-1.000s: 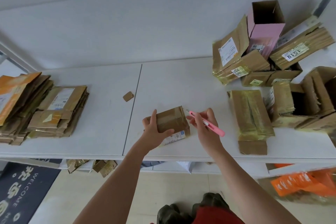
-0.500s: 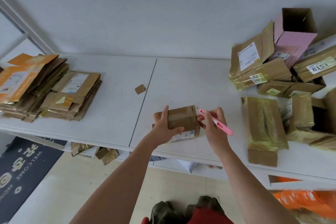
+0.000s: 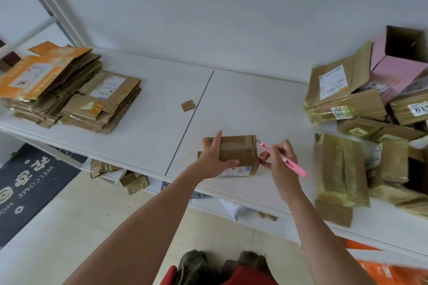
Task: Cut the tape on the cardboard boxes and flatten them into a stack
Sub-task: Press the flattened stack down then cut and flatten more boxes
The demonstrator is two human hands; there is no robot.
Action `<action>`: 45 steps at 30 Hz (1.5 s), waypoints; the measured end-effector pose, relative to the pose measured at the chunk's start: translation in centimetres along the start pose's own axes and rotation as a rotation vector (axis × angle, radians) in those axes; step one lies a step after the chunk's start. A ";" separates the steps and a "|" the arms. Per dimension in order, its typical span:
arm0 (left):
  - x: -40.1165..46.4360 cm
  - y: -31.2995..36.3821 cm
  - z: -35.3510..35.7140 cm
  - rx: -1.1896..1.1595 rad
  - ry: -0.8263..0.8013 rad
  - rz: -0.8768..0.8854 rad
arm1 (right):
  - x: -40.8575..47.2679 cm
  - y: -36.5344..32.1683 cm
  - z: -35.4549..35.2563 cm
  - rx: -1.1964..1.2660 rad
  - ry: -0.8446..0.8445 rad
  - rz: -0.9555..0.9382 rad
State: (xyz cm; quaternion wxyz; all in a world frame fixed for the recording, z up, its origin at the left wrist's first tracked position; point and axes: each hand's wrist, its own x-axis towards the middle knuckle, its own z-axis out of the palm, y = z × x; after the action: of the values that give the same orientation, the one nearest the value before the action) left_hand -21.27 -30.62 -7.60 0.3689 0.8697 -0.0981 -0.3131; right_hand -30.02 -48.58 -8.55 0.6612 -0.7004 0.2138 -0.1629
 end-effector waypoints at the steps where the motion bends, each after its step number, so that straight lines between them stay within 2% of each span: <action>1: 0.0 0.0 0.0 -0.001 0.000 -0.001 | -0.1 0.0 -0.1 0.005 -0.002 -0.003; 8: 0.0 0.1 0.1 -0.001 -0.002 -0.005 | -2.0 0.6 -0.7 0.024 -0.050 -0.014; 19: -0.1 0.3 0.2 -0.014 0.001 0.002 | -2.9 1.1 -2.3 -0.189 -0.182 -0.260; 31: 0.0 0.4 0.1 -0.028 -0.007 -0.012 | -2.7 0.2 -4.4 -0.314 -0.273 -0.342; 33: 0.0 0.6 0.0 -0.019 -0.013 -0.011 | -1.8 0.4 -5.3 -0.431 -0.207 -0.366; 35: 0.0 0.6 -0.1 0.001 -0.012 -0.010 | -0.7 1.3 -6.2 -0.729 -0.143 -0.436; 37: 0.0 0.7 -0.2 0.011 -0.015 -0.013 | 0.7 3.0 -6.8 -1.069 -0.195 -0.462; 39: -0.1 0.8 -0.2 0.000 -0.016 -0.008 | 1.6 4.3 -7.1 -1.274 -0.279 -0.341; 42: -0.5 0.8 0.0 -0.028 0.002 0.003 | 2.4 4.3 -6.8 -1.316 -0.408 -0.153; 44: -0.6 0.7 0.1 -0.044 0.018 0.010 | 3.0 3.0 -6.0 -1.235 -0.366 -0.142; 45: -0.7 0.7 0.2 -0.056 0.026 0.013 | 3.4 2.0 -5.3 -1.119 -0.326 -0.181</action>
State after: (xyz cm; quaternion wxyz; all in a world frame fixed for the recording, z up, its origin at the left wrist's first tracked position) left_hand -21.88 -30.92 -6.91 0.3964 0.8622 -0.0901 -0.3021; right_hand -30.02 -54.92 -10.35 0.1992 -0.9742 0.1021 0.0287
